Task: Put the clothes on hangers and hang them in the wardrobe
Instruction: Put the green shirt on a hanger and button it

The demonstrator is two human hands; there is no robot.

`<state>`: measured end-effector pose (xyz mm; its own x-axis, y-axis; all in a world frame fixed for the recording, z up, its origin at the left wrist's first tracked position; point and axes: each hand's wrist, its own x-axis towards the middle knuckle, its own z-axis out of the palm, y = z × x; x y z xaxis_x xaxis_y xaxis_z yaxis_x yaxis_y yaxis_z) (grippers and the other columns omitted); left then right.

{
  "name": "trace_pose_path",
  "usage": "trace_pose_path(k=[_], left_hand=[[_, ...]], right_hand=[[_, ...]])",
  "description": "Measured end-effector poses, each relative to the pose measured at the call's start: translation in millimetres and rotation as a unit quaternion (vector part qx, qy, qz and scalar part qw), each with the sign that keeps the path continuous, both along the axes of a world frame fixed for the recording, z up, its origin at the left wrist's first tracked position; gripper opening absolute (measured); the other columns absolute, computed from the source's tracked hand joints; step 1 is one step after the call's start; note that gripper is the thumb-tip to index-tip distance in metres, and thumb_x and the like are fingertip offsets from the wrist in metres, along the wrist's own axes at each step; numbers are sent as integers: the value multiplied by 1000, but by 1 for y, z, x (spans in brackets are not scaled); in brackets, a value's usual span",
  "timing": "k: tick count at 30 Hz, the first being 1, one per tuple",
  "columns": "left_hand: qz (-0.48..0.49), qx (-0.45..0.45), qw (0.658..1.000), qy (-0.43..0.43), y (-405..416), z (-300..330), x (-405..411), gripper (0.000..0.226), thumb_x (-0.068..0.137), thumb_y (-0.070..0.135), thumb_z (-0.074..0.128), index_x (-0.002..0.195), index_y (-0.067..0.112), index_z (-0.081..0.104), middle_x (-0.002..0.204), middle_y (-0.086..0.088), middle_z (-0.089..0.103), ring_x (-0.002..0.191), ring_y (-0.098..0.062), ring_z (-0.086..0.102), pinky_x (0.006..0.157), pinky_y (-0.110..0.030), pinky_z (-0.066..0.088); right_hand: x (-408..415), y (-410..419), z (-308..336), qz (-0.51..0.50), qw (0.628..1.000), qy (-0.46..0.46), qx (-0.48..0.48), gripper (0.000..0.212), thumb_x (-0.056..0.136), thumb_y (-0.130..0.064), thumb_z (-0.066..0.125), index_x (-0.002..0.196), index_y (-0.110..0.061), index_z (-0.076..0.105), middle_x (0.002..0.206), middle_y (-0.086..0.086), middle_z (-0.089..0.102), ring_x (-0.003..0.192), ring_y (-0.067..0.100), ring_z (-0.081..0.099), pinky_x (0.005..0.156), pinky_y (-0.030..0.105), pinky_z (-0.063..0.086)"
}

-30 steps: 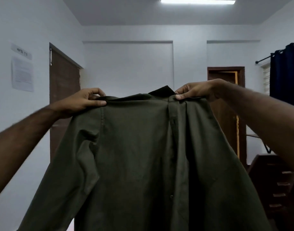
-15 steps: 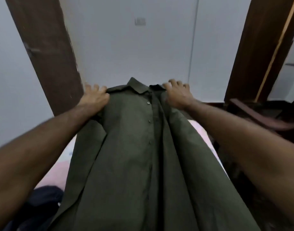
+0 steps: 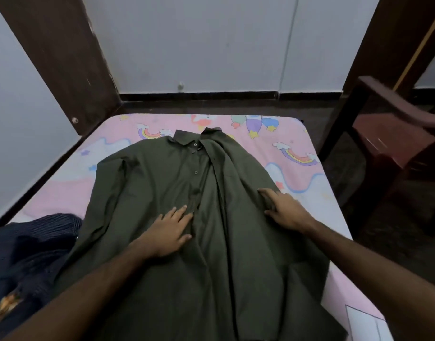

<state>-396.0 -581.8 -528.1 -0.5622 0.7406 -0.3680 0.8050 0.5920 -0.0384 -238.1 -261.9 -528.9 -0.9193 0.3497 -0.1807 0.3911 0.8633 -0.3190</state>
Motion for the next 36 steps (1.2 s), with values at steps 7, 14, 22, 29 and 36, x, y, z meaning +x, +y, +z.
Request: trace_pose_path(k=[7,14,22,29,36], left_hand=[[-58,43,997,-37,-32,32,68,64,96,66,29,149,31,35,154,6,37,143,-14,36,115,-40,29],[-62,-41,997,3,-83,17,127,119,59,92,-10,159,32,10,168,-4,9,155,-27,4,121,-62,-2],[-86,-50,995,-6,-91,17,171,102,84,86,30,161,24,4,169,-8,0,154,-33,5,120,-64,4],[-271,102,956,55,-91,-2,229,74,75,57,50,140,23,44,142,-1,47,120,-25,51,92,-45,46],[-173,94,980,34,-84,4,264,72,92,78,25,138,27,46,122,-5,51,104,-28,52,81,-43,42]], right_hand=[[44,12,36,-179,978,78,70,27,94,-24,52,121,-19,56,125,9,59,109,33,58,86,43,49],[84,-47,12,-87,994,-66,-21,68,92,-36,70,150,-25,36,138,17,44,122,40,53,99,42,47],[136,-18,62,-2,914,75,399,44,74,-12,66,117,-18,60,136,12,46,116,37,46,94,50,36],[160,-153,26,-33,992,-58,-108,85,86,-67,64,143,-11,36,141,8,54,129,30,54,103,42,45],[169,-156,11,-151,979,52,-123,19,89,-15,53,81,-31,60,93,-1,69,89,24,67,77,34,52]])
